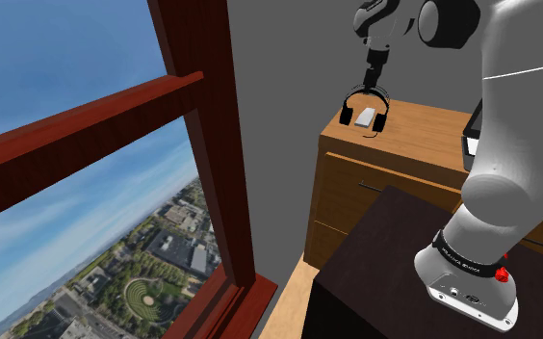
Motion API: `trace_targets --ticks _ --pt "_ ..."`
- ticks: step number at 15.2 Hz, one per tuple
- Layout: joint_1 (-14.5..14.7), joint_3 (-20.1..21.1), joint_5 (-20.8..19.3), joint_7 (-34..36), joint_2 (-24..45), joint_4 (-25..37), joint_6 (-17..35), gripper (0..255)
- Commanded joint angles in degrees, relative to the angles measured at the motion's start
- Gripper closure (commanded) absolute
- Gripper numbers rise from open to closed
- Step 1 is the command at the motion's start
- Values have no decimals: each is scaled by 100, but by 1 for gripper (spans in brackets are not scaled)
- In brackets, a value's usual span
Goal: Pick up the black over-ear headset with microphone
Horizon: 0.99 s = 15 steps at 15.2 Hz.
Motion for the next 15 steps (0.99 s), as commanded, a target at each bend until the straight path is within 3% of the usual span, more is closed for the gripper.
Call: trace_targets --ticks 1,2,11,15 --pt "8 7 10 -2 13 -58 72 0" --pt "7 9 12 2 21 -41 63 255" --pt "8 7 11 -3 14 -57 71 255" --pt "5 -21 -40 32 -66 140 -194 255"
